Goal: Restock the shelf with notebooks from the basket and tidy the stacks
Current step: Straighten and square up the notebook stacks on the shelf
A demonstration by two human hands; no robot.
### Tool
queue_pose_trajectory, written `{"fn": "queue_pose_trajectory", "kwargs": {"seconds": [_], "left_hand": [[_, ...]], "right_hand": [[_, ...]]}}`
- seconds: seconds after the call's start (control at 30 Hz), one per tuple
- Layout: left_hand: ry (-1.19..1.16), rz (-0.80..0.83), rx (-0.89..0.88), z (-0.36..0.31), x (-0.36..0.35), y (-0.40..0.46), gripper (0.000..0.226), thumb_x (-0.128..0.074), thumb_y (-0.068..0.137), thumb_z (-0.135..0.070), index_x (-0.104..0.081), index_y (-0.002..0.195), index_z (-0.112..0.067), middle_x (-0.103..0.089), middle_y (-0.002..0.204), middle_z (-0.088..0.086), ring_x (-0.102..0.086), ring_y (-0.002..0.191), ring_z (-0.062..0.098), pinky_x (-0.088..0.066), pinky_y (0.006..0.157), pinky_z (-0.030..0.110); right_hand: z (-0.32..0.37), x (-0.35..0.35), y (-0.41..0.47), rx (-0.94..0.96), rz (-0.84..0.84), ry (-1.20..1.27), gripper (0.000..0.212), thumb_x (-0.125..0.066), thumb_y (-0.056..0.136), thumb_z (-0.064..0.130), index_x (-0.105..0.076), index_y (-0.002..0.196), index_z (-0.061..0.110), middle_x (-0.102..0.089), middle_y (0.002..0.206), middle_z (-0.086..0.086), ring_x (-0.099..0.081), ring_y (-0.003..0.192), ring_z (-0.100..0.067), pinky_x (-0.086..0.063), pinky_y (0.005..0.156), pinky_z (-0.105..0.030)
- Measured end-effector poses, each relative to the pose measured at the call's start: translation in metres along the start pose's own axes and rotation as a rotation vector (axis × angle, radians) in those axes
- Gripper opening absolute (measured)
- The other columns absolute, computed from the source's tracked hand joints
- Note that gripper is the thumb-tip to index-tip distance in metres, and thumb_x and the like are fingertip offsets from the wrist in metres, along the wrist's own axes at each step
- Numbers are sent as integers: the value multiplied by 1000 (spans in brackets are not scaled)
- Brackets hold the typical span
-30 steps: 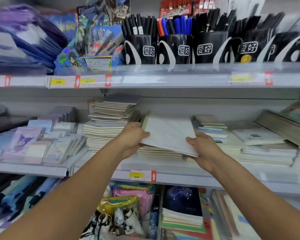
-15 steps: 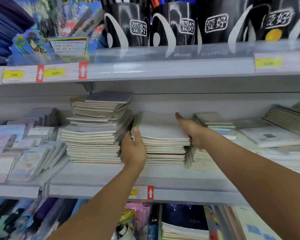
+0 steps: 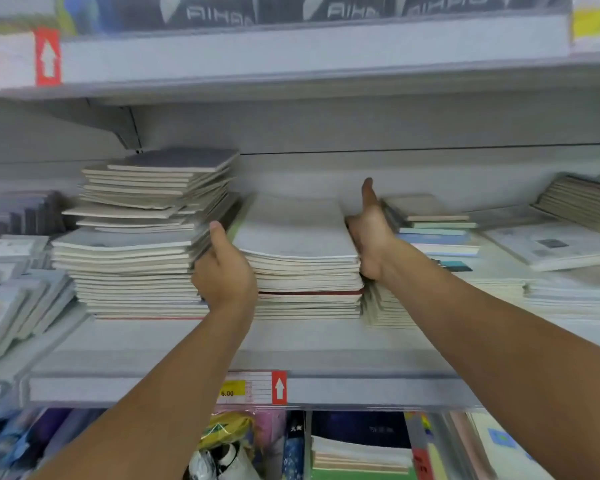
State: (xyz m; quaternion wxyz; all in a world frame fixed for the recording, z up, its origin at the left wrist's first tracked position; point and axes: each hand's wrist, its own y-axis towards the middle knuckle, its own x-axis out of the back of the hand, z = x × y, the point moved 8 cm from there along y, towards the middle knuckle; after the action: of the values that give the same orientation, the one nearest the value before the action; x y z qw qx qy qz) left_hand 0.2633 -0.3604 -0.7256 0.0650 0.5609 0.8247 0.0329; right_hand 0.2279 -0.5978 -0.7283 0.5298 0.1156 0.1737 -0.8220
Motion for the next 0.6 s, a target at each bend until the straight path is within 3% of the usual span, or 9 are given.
{"fn": "queue_pose_trajectory", "kwargs": {"seconds": [0.1,0.17,0.23,0.27,0.33,0.4,0.53,0.6], "left_hand": [[-16,-13,13,3,1,-9,64,-32,99,-56,-49,60,-9,-52,70,0,-52,81,25,-38,77,34],[-20,-27,4,4,0,-13,62,-29,99,-58,-43,53,-19,-45,61,-5,-49,70,22,-36,74,33],[-5,-34,-5,7,1,-13,63,-26,98,-61,-45,54,-21,-46,62,-6,-49,74,24,-37,75,34],[6,-41,-18,7,1,-12,65,-24,98,-62,-51,57,-19,-49,64,-5,-50,78,25,-37,75,34],[41,-78,-44,9,2,-9,74,-21,97,-63,-69,79,-10,-61,77,2,-54,84,26,-35,74,32],[96,-114,-55,12,1,-6,79,-19,96,-65,-73,99,-7,-68,94,9,-60,93,30,-35,72,32],[194,-124,-93,13,-2,-1,80,-16,96,-65,-73,103,-9,-69,100,12,-60,99,34,-33,74,33],[241,-118,-94,10,0,-1,79,-16,97,-64,-73,100,-9,-65,91,11,-56,90,31,-30,72,32]], "right_hand": [[-3,6,1,-12,-60,37,96,-34,75,92,-64,126,17,-72,116,-14,-71,103,-37,-58,83,-42],[-7,12,4,-66,-162,4,110,-38,57,100,-59,127,18,-65,130,-9,-64,117,-37,-50,100,-51],[-11,24,15,-97,-248,-14,131,-38,34,102,-49,139,23,-55,142,-8,-57,126,-38,-39,109,-58],[-12,26,15,-105,-266,-15,133,-37,34,102,-48,141,24,-58,139,-11,-61,120,-39,-42,106,-59],[-10,24,7,-107,-278,28,117,-37,51,101,-55,133,20,-68,121,-16,-70,100,-41,-53,92,-59],[-7,21,-3,-89,-241,56,105,-39,62,98,-59,129,20,-72,113,-17,-72,93,-41,-57,83,-59],[-4,14,-17,-36,-110,63,83,-44,77,87,-68,112,16,-76,102,-16,-73,93,-37,-57,86,-47],[-3,14,-20,-16,-119,34,77,-47,80,83,-69,110,16,-77,97,-15,-74,91,-36,-57,87,-48]]}}
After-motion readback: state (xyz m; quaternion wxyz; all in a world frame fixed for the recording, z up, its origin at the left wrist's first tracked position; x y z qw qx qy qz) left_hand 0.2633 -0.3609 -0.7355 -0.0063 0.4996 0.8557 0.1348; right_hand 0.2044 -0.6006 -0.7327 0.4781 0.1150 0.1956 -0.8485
